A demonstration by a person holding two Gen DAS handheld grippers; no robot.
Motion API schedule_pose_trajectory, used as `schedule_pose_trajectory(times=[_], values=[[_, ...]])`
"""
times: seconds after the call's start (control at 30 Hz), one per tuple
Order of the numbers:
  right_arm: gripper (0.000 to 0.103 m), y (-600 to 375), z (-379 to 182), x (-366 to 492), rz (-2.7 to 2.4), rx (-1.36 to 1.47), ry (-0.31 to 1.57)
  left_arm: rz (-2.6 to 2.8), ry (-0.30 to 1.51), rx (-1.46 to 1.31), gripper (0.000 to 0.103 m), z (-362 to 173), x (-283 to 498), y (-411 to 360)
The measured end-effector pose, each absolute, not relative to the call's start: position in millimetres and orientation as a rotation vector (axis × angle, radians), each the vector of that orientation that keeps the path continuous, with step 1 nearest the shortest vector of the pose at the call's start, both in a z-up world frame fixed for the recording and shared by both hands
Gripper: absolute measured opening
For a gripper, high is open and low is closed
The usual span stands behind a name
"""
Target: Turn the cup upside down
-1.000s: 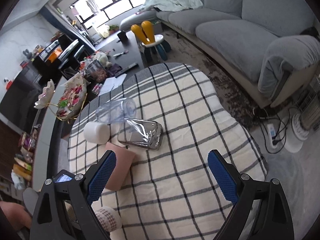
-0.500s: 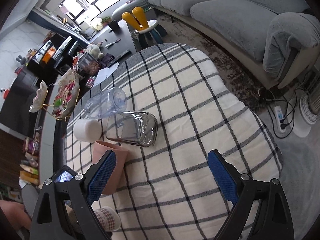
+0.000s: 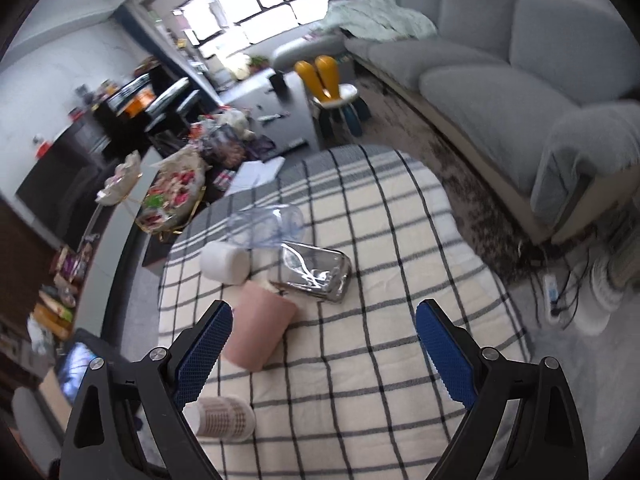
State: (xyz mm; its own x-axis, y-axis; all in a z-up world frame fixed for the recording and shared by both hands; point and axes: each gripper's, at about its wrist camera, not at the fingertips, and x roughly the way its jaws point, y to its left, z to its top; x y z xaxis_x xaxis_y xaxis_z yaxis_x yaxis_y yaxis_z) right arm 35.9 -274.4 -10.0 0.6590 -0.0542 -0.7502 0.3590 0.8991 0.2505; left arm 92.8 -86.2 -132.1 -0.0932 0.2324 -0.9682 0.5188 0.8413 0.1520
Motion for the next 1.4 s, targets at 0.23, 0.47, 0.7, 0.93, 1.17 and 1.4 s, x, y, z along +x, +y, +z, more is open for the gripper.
schedule_pose_trajectory(times=[0.23,0.47,0.7,0.93,1.17,1.4], values=[[0.096,-231.3,21.8,-2.2,-0.204,0.219,0.711,-0.183,1.28,0.336,0.094,-85.3,52.0,-43.9],[0.098,-204.6,28.1,-31.7,-0.207,0.096,0.656,-0.138,1.018,0.194,0.094,-62.5,27.6,-23.4],[0.099,-188.9,27.5,-52.8,-0.195,0.047,0.608,-0.073,0.851,0.099,0.095,-54.9,-0.3,0.2],[0.1,-182.2,22.9,-70.4,-0.175,0.031,0.595,-0.046,0.747,0.041,0.095,-48.6,-21.9,12.3],[0.1,-178.6,12.7,-78.1,-0.173,0.029,0.608,-0.034,0.704,0.032,0.096,-46.5,-33.3,17.4],[0.1,-184.5,11.3,-80.8,-0.197,0.042,0.615,-0.042,0.684,0.035,0.096,-42.9,-38.8,14.0]])
